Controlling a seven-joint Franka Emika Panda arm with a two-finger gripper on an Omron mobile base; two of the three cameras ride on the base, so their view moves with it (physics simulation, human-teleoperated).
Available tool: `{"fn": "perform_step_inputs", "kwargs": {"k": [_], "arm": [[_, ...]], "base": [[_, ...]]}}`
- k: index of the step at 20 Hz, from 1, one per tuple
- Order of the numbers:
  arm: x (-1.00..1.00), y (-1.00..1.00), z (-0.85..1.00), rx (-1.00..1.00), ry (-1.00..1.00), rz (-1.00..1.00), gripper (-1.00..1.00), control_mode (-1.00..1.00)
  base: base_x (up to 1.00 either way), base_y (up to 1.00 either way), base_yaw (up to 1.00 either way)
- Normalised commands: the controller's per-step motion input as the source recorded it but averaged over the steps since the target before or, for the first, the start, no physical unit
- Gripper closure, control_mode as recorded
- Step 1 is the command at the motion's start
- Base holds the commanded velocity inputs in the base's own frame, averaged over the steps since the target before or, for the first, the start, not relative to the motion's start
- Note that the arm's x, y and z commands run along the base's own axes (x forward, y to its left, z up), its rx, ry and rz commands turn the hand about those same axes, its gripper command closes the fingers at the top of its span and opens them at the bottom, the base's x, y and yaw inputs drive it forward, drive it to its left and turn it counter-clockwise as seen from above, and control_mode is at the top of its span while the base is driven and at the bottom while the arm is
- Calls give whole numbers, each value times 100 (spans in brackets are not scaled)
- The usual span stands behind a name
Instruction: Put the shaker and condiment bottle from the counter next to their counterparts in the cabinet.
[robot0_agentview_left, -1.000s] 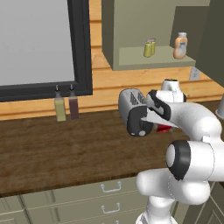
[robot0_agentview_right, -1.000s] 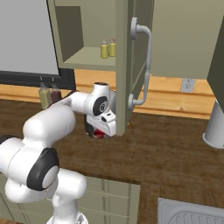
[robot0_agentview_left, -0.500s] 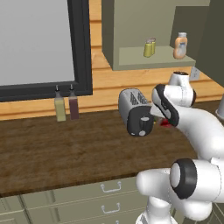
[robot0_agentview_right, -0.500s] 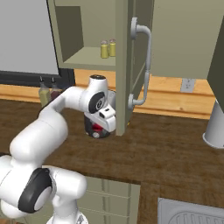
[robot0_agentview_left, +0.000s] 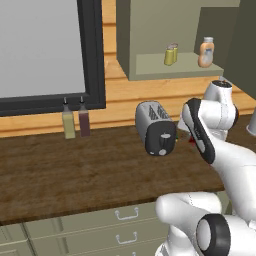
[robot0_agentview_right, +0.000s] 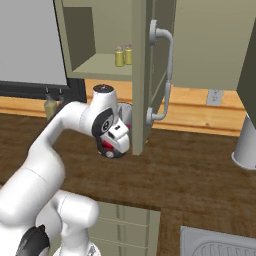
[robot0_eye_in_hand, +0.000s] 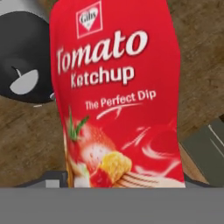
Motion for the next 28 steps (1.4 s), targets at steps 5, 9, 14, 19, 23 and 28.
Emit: {"fn": "perform_step_inputs", "kwargs": {"k": [5,9,14,19,23,28], "arm": [[-17,0,37,0,-21,0,100,-100],[-2,0,41,0,-26,0,100,-100],[0,0,39,0,-32,0,100,-100],[-5,0,25,0,-36,0,100,-100],[-16,3,7,0,-36,2,100,-100],[-3,9,9,0,-35,4,100,-100]], "base": [[0,0,0],[0,0,0],[0,0,0],[0,0,0],[0,0,0],[0,0,0]]}}
